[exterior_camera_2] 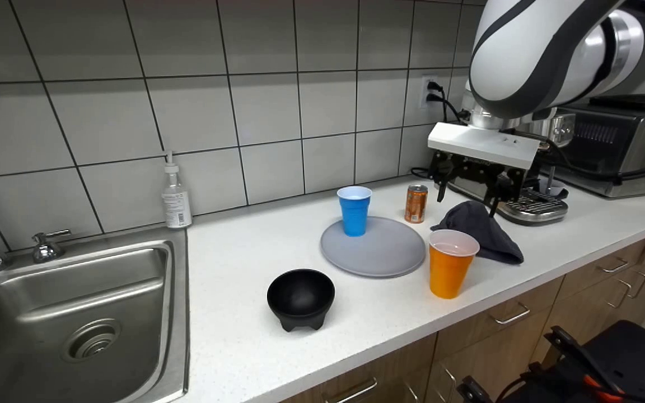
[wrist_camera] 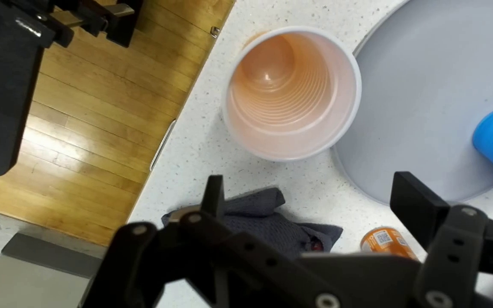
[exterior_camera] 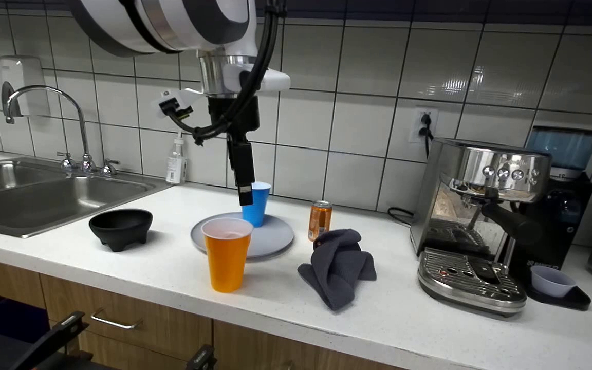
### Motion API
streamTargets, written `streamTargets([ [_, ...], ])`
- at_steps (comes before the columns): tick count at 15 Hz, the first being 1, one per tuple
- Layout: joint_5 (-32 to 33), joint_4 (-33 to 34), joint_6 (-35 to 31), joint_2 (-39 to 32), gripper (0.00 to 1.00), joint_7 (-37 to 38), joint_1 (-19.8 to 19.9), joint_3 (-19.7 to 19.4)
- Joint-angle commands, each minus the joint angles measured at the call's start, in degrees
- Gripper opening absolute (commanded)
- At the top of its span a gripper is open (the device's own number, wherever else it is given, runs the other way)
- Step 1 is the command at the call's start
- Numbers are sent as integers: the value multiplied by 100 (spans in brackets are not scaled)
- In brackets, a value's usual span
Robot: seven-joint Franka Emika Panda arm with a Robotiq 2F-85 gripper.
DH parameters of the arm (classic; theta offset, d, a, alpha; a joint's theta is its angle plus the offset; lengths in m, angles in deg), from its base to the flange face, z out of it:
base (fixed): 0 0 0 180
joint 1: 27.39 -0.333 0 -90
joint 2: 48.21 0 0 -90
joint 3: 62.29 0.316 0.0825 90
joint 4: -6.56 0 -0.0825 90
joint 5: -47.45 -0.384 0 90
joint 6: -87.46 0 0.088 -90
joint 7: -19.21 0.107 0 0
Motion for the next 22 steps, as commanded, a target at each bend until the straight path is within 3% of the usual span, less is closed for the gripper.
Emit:
streamTargets([
  [1,-153,4,276,157,100,-116,158,234],
  [11,-182,5,130,-190,100,49,52,543],
  [22,85,661,-235,-1304,100,485,-49,707],
])
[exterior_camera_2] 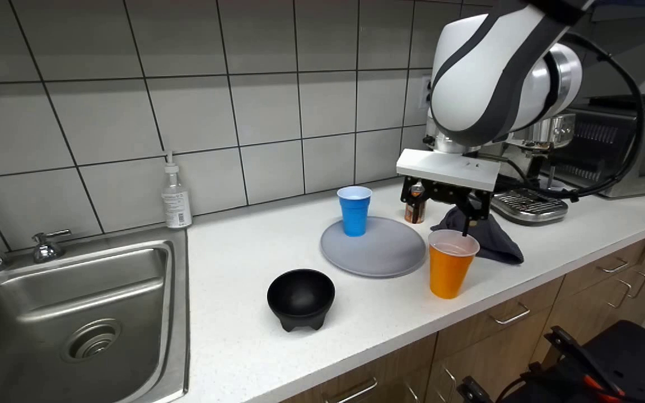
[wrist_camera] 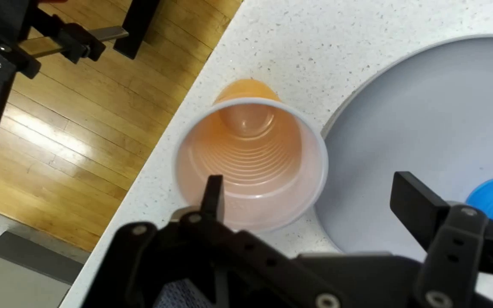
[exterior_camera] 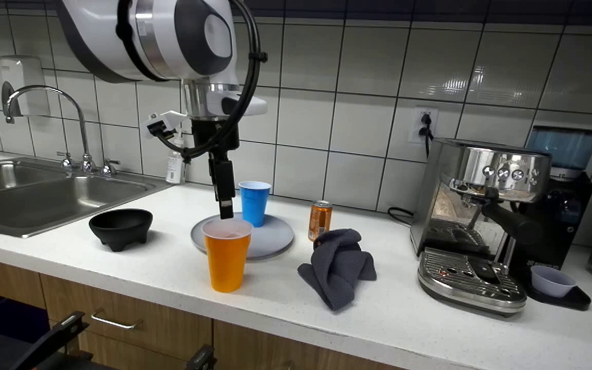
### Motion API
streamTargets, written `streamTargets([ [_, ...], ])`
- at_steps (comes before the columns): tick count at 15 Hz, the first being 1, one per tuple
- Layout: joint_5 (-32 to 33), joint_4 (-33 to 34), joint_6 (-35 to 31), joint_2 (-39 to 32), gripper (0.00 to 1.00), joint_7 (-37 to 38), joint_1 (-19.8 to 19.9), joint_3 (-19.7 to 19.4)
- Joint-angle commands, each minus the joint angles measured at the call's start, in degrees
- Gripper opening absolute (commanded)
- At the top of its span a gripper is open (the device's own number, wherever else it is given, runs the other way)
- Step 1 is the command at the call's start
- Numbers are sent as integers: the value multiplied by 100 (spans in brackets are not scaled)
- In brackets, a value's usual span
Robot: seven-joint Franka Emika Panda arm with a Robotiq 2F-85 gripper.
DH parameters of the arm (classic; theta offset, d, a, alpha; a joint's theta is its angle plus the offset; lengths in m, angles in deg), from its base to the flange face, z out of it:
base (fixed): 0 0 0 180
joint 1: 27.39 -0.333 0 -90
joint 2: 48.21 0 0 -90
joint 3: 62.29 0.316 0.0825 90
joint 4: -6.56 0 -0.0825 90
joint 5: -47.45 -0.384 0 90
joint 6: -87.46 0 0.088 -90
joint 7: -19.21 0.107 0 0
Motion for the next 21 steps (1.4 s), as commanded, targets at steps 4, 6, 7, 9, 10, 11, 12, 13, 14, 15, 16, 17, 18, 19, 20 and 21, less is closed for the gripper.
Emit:
streamTargets([
  [4,277,555,-10,-726,100,454,-174,-52],
  [6,338,641,7,-861,100,529,-254,-106],
  [7,351,684,25,-920,100,563,-301,-138],
  [9,352,742,37,-1013,100,593,-385,-208],
  [10,344,767,38,-1050,100,600,-422,-241],
  [11,349,787,45,-1080,100,611,-460,-282],
  [12,352,804,46,-1106,100,615,-489,-315],
  [13,354,823,67,-1126,95,613,-518,-350],
  [14,355,831,59,-1144,74,601,-545,-385],
  [15,345,837,56,-1153,71,596,-572,-419],
  [16,341,841,50,-1159,69,596,-592,-445],
  [17,355,848,56,-1160,60,607,-612,-470],
  [18,359,854,61,-1164,53,606,-629,-494],
  [19,375,854,61,-1156,44,622,-641,-516],
  [20,386,856,67,-1151,38,632,-651,-539],
  [21,401,852,66,-1142,29,643,-658,-555],
])
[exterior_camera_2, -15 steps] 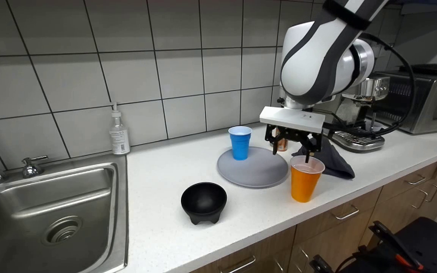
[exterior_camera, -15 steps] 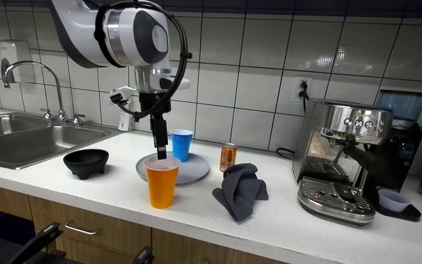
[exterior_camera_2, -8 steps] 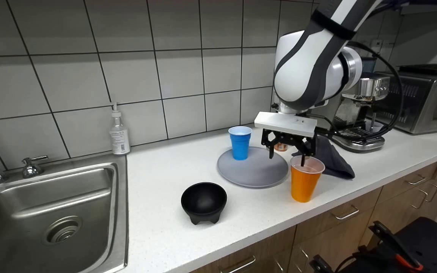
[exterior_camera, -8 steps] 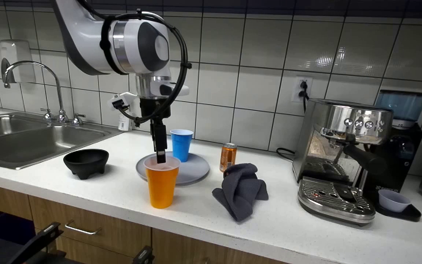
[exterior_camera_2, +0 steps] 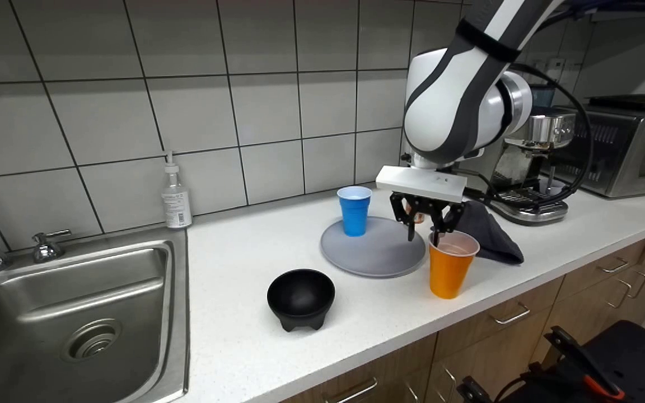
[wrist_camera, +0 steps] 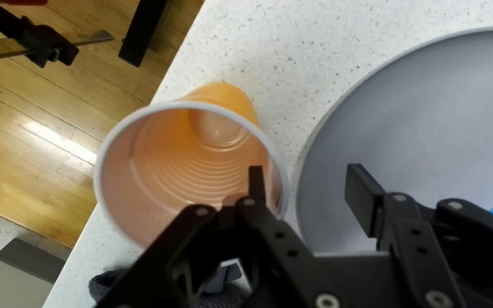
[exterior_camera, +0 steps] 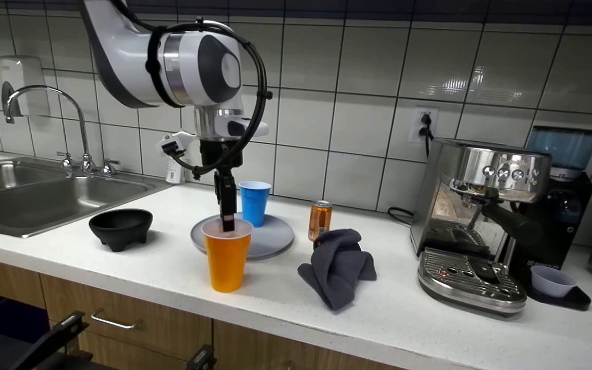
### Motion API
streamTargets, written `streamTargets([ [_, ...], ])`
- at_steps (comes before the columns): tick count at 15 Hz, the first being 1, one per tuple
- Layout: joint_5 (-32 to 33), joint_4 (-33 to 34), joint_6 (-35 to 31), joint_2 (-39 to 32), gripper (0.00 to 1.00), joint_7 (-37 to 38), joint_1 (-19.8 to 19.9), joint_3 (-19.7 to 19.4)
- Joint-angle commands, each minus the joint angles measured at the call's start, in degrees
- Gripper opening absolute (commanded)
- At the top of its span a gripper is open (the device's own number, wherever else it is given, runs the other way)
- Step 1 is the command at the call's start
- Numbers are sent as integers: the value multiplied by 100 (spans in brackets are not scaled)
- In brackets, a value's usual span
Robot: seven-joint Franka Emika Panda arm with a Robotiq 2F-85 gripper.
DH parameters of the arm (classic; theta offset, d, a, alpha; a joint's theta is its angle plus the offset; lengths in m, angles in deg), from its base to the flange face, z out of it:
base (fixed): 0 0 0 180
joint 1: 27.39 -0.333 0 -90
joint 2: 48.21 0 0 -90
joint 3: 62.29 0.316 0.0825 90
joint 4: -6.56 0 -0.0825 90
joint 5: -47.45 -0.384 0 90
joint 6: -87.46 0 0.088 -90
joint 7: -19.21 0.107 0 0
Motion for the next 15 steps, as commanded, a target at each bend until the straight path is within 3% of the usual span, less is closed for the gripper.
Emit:
streamTargets([
  [1,227,95,94,-4,22,284,-111,-129],
  [4,303,64,101,34,1,338,-120,-172],
  [15,612,-251,117,508,1,479,-59,-234],
])
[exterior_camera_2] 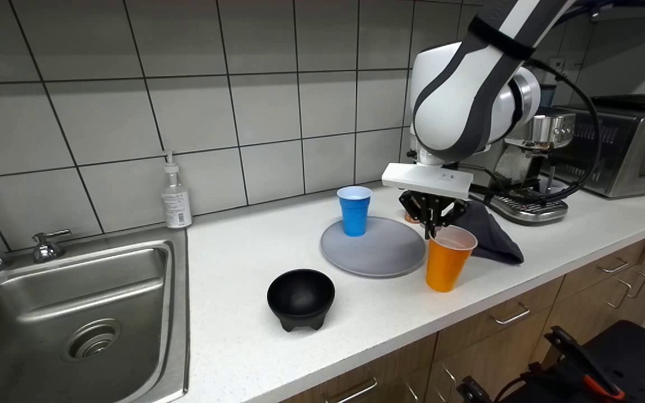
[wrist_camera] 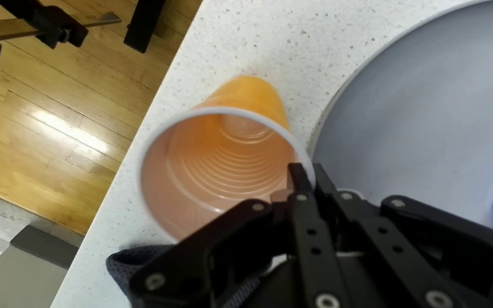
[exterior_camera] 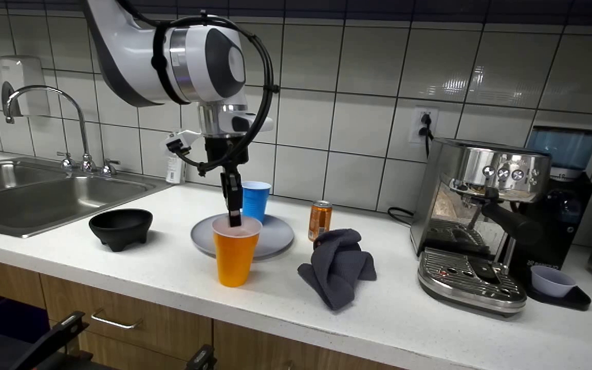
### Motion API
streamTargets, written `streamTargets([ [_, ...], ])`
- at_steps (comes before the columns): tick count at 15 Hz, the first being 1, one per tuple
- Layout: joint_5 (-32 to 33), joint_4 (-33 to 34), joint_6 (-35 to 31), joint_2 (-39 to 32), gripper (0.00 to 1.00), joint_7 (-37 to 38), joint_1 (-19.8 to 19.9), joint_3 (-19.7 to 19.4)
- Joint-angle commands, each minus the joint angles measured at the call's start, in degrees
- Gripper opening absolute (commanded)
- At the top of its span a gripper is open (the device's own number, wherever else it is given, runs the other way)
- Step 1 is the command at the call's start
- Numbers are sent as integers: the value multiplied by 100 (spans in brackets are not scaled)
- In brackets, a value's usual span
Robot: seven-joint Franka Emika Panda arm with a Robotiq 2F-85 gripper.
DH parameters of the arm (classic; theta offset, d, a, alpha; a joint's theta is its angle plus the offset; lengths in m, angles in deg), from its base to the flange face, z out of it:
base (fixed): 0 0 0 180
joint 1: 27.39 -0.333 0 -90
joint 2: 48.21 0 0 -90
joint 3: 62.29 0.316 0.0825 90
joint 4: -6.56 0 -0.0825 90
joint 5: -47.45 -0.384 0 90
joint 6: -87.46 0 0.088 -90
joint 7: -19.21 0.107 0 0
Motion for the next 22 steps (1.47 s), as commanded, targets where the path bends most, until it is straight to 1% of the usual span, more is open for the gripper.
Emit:
streamTargets([
  [1,171,-257,74,450,1,152,-11,-21],
  [7,123,-452,93,845,1,90,63,126],
  [11,80,-388,92,908,1,60,67,288],
  [18,60,77,50,571,1,76,-11,586],
  [22,150,464,55,252,1,147,-82,659],
])
